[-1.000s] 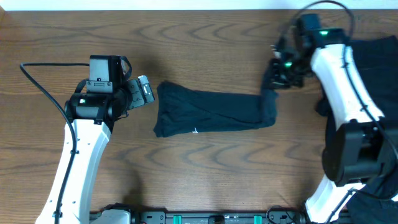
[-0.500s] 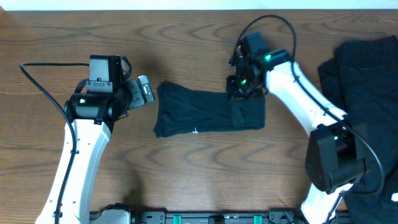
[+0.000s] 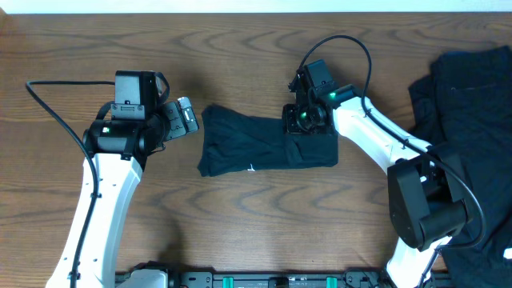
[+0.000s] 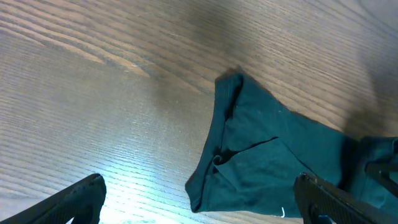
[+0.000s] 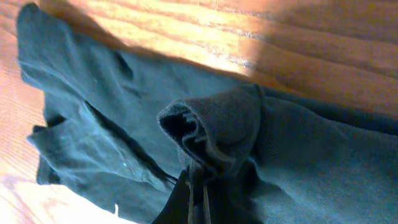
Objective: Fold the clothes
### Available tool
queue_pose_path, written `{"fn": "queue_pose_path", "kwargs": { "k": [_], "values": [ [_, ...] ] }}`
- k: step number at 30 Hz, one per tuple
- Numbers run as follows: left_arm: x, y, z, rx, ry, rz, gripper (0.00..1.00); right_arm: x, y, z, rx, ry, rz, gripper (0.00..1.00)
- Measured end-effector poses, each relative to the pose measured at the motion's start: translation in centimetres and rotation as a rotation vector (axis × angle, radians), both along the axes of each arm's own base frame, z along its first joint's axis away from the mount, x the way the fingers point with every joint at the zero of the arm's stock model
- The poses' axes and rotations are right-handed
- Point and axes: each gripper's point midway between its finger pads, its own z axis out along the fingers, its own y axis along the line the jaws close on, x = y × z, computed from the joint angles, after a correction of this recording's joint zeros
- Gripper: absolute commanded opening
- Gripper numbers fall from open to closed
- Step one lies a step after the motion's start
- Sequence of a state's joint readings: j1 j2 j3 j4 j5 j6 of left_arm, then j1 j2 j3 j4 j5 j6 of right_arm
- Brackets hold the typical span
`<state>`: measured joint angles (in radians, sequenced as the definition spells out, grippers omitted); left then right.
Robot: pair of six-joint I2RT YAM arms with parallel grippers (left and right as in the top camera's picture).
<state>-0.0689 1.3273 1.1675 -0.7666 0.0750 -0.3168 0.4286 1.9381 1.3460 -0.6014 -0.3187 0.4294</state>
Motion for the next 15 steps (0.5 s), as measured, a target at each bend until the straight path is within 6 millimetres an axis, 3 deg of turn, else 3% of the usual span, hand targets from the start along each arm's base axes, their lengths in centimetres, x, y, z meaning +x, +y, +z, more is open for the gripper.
{"fn": "queue_pose_path", "kwargs": {
  "k": [8, 15],
  "values": [
    [0.0, 0.0, 0.0, 0.0, 0.0, 0.0, 0.98, 0.6, 0.4, 0.3, 0.023, -0.008, -0.039, 0.09],
    [0.0, 0.0, 0.0, 0.0, 0.0, 0.0, 0.98, 0.2, 2.2, 0.7, 0.059, -0.016, -0.017, 0.57]
  ]
}}
